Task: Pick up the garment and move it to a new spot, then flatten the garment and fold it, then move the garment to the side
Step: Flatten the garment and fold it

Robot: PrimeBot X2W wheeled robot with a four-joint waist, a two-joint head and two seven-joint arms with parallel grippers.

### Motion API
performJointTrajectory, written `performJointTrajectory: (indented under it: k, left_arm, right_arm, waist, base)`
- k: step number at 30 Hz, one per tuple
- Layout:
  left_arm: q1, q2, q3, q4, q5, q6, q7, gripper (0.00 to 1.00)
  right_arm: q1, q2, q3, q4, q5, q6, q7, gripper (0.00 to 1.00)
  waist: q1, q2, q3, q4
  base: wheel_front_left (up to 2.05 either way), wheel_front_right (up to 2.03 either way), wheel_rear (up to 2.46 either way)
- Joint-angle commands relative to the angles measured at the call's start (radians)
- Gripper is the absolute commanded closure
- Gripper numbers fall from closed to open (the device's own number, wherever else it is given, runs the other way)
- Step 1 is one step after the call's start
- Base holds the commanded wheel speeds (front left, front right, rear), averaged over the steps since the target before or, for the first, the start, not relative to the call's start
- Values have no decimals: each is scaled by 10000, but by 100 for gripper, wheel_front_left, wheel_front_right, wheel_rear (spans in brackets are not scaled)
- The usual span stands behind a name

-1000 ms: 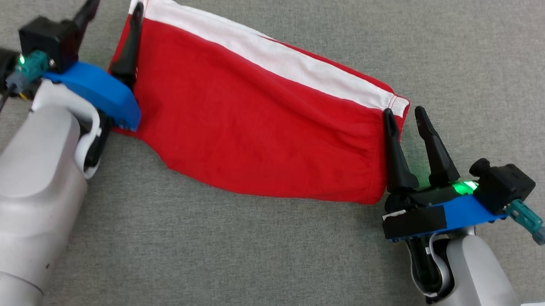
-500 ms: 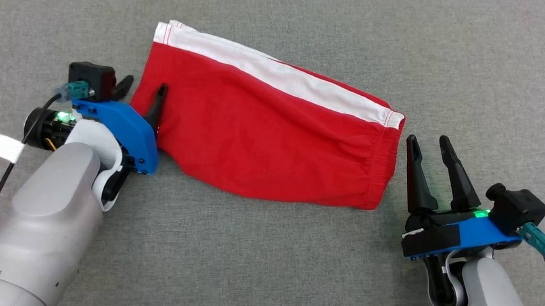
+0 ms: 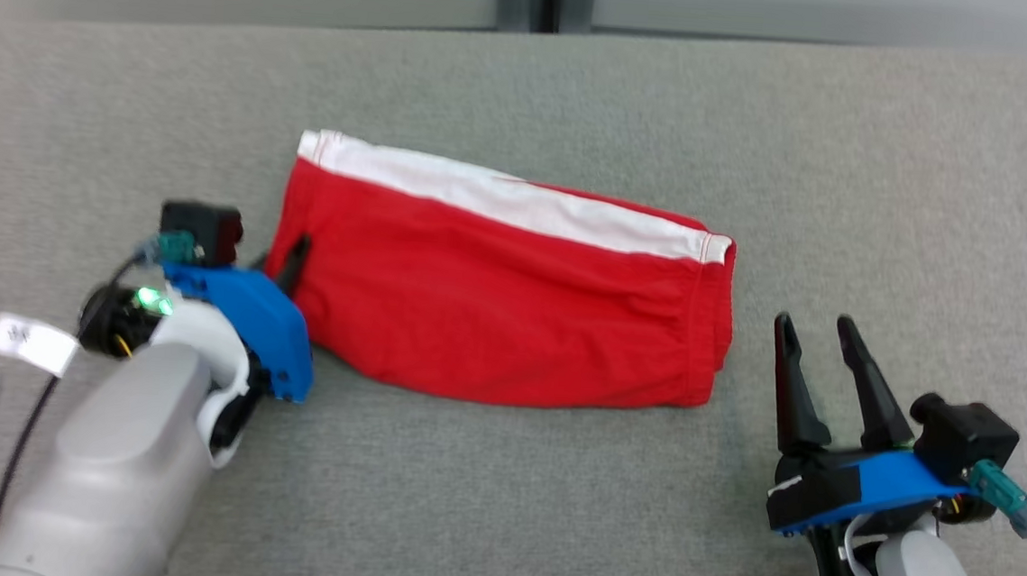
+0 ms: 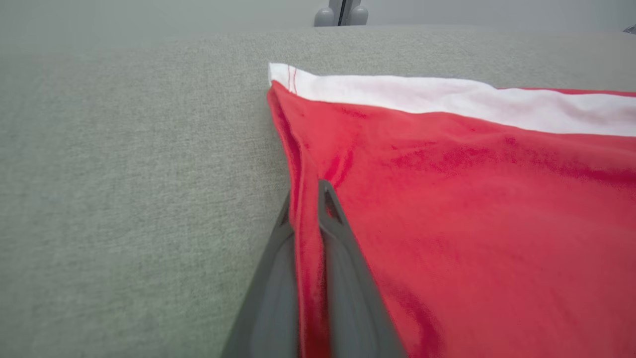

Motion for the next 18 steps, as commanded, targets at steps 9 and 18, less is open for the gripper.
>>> performJointTrajectory:
  k: [9, 18]
  left_arm:
    - [1769, -537, 335, 494, -508, 292, -1417, 100]
    - [3055, -1018, 513, 101, -489, 675, -2031, 100]
  right_arm:
    - [886, -5, -215, 445, -503, 1, -32, 0]
    - [913, -8, -38, 575, -694, 1, -32, 0]
  waist:
    - [1, 0, -1173, 668]
    - [1, 0, -1532, 1311]
  base:
    - [0, 0, 0]
    - [0, 0, 0]
